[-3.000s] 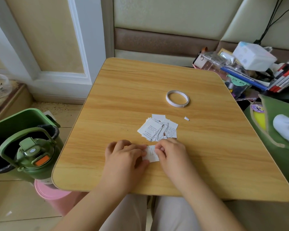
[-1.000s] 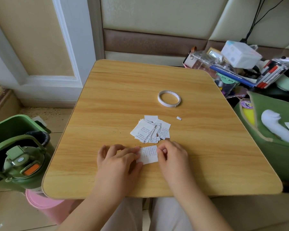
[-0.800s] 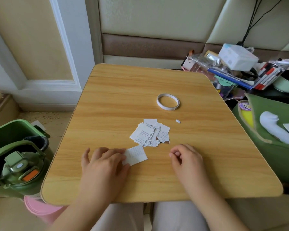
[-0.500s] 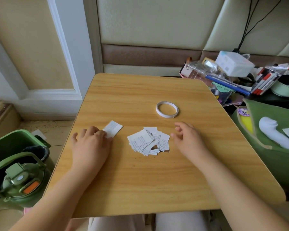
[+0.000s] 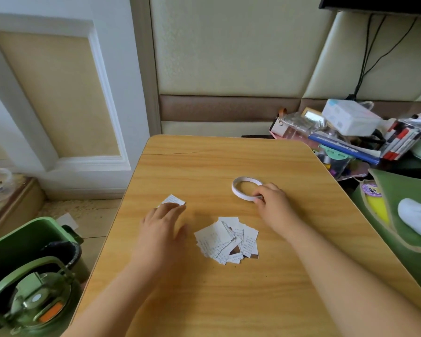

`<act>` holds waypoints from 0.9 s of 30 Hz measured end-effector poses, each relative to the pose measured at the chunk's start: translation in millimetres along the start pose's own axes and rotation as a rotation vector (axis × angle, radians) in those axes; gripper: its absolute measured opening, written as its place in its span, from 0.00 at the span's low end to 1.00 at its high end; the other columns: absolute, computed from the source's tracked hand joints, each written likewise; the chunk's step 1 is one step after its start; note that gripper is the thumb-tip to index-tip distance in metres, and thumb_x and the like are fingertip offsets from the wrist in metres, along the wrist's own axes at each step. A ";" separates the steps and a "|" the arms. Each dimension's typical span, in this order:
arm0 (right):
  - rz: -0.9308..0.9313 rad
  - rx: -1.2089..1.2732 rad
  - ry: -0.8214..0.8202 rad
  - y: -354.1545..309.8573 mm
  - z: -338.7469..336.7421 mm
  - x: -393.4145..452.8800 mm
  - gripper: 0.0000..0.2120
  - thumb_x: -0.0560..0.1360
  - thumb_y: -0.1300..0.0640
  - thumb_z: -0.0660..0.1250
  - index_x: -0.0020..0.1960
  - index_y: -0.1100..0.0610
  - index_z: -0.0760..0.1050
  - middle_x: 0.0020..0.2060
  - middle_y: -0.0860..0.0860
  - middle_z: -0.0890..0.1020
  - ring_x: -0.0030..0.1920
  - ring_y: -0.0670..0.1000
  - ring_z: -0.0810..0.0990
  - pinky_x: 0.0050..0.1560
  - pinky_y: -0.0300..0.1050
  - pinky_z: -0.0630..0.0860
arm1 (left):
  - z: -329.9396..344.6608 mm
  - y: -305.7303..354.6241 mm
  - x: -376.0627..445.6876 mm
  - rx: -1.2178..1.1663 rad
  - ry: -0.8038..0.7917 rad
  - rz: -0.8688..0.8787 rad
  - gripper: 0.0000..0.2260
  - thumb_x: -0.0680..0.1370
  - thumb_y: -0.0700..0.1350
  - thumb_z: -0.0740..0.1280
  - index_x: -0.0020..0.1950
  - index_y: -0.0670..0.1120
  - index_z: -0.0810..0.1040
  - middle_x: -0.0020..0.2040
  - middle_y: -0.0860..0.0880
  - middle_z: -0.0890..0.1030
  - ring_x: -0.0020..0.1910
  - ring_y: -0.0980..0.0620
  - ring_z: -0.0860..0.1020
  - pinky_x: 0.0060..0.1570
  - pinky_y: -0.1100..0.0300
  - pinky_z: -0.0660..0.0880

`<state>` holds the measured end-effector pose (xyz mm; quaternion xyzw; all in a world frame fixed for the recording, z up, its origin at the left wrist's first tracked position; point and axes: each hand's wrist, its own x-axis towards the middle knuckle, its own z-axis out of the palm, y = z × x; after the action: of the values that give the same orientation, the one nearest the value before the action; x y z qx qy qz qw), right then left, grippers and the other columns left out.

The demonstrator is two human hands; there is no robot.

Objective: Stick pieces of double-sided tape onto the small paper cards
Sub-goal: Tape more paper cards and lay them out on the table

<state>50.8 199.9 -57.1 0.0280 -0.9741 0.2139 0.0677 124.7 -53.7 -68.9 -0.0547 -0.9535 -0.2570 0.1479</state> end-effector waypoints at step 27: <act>-0.229 0.526 0.463 -80.2 -75.4 -121.2 0.13 0.74 0.55 0.64 0.58 0.49 0.78 0.52 0.37 0.78 0.51 0.39 0.78 0.51 0.27 0.70 | -58.6 125.8 -36.9 -0.836 -0.106 0.038 0.08 0.80 0.47 0.61 0.44 0.55 0.77 0.33 0.57 0.75 0.38 0.61 0.73 0.38 0.74 0.68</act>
<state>186.4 161.9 26.3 0.1044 -0.8351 0.4489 0.3003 197.4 24.0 27.6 -0.1409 -0.7723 -0.6156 0.0683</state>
